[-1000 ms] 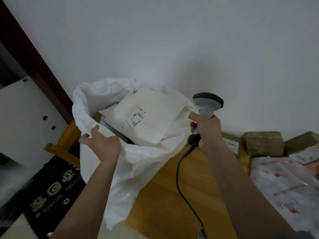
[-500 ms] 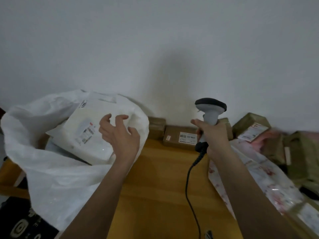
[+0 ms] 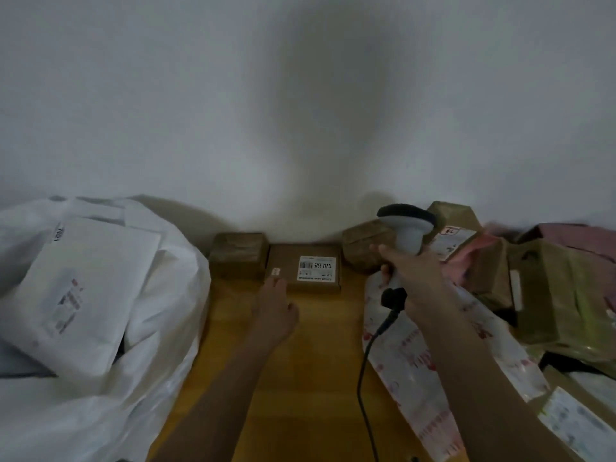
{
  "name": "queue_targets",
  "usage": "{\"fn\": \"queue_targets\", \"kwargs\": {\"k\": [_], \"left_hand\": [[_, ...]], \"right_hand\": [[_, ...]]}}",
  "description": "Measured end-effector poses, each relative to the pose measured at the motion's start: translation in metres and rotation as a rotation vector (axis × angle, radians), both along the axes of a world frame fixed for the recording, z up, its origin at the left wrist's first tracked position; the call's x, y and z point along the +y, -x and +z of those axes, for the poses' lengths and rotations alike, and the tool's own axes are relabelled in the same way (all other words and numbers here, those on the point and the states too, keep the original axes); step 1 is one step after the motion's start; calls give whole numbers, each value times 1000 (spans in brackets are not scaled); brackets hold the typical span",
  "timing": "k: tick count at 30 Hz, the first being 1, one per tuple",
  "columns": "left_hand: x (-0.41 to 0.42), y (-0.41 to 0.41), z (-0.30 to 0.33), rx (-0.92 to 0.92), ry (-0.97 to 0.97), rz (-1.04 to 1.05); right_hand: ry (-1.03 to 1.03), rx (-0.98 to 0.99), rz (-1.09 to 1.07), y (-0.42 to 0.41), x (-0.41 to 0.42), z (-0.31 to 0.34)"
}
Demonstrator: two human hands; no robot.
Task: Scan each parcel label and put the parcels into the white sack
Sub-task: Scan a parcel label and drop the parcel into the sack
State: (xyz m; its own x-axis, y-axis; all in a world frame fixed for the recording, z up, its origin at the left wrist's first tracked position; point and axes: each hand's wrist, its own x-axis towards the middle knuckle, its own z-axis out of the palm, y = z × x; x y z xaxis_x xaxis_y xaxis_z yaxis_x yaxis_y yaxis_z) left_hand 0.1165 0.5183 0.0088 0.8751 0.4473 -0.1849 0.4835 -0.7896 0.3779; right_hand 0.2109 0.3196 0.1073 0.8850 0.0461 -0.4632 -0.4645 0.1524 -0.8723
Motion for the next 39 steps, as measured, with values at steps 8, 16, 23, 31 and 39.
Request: {"fn": "queue_targets", "kwargs": {"k": [8,16,23,31,39], "left_hand": [[35,-66,-58,279,18,-174],[51,-92,-110,466,-168,-338],[38,-65,-121,172,-132,-341],[74,-89,-125,449,-188,-376],[68,-77,-118,415,-1,-252]], "right_hand": [[114,26,21,-42,27,-50],[346,-54,86,-62,37,-93],[258,-131,117,-53,50,-104],[240,-132,159,-54,42,-109],[287,-144,94,-56,24,-103]]}}
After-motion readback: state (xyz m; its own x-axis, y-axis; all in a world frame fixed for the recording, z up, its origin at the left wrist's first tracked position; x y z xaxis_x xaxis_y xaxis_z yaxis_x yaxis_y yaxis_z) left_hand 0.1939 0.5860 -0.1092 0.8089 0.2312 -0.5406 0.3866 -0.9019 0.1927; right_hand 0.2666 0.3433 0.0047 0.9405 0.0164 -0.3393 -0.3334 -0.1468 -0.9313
